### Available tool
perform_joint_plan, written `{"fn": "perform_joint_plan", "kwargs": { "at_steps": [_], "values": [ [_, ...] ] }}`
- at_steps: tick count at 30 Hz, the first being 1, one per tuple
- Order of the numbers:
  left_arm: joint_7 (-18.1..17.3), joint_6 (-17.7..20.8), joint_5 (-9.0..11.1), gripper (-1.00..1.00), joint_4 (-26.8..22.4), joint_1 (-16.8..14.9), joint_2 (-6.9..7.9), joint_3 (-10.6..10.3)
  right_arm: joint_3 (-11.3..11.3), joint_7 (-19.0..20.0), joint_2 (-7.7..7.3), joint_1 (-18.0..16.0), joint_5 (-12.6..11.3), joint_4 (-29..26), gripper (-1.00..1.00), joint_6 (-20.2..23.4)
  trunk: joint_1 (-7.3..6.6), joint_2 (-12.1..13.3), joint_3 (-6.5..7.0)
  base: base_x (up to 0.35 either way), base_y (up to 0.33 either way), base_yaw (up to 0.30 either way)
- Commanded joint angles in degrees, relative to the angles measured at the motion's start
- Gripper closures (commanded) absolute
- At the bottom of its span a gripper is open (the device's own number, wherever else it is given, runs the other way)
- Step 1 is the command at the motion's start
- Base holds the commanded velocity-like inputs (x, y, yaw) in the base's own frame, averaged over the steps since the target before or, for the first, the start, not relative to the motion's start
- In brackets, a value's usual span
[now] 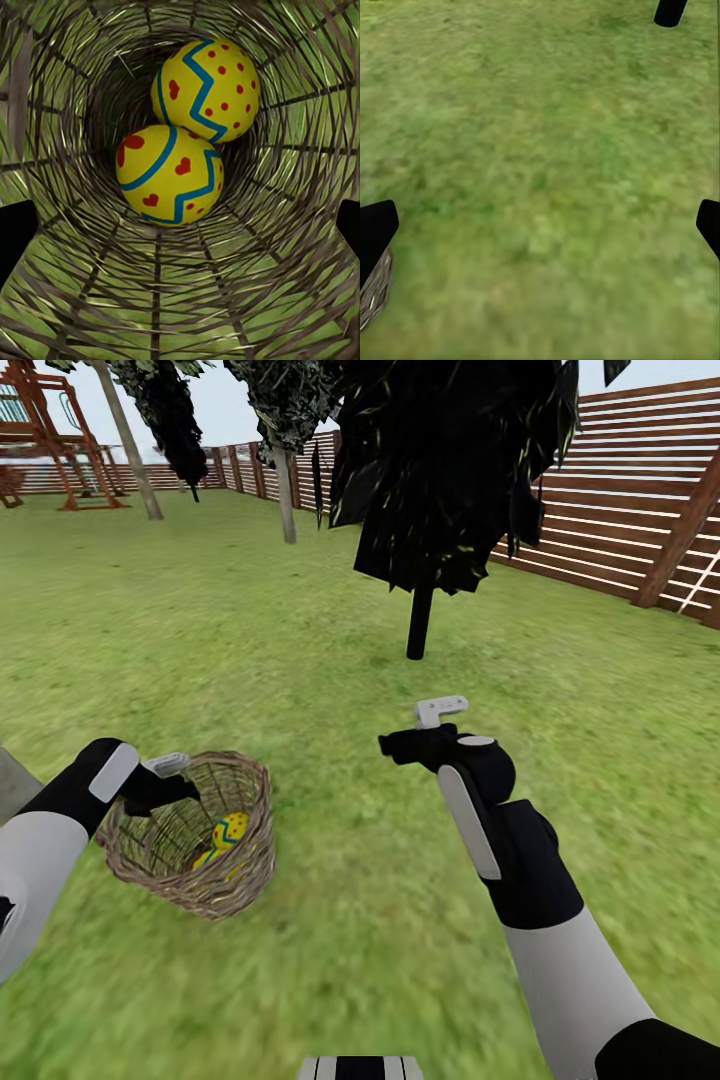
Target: Take the three Easter eggs out of the wicker basket on the lawn in the garden, then place them on the lawn next to a single tree (choose any tree) so that all three eggs are next to the same tree and none are left in the basket.
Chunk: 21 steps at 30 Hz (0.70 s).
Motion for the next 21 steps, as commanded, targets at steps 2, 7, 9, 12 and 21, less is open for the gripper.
{"fn": "perform_joint_plan", "kwargs": {
  "at_steps": [2,7,9,12,21],
  "values": [
    [0.44,0.08,0.57,-1.0,-0.06,-0.03,0.1,-0.47,-0.2,-0.59,0.01,-0.05,-0.6,0.0,-1.0,0.17,0.0,-0.02,-0.05,0.086,0.004,0.0],
    [0.44,0.08,0.53,-1.0,-0.05,-0.02,0.15,-0.47,-0.48,-0.58,-0.05,-0.05,-0.6,0.03,-1.0,0.17,0.0,-0.02,-0.05,0.031,0.001,0.0],
    [0.44,0.08,0.53,-1.0,-0.05,-0.01,0.13,-0.45,-0.53,-0.58,-0.06,-0.05,-0.6,0.04,-1.0,0.17,0.0,-0.02,-0.05,0.013,0.001,0.0],
    [0.44,0.08,0.52,-1.0,-0.04,0.04,0.13,-0.43,-0.64,-0.58,-0.07,-0.05,-0.6,0.18,-1.0,0.17,0.03,-0.03,-0.27,0.006,0.0,0.0],
    [0.46,0.08,0.52,-1.0,-0.04,0.06,0.09,-0.42,-0.77,-0.58,-0.02,-0.05,-0.6,0.38,-1.0,0.17,0.26,-0.15,-2.27,0.001,0.0,0.0]
  ]
}}
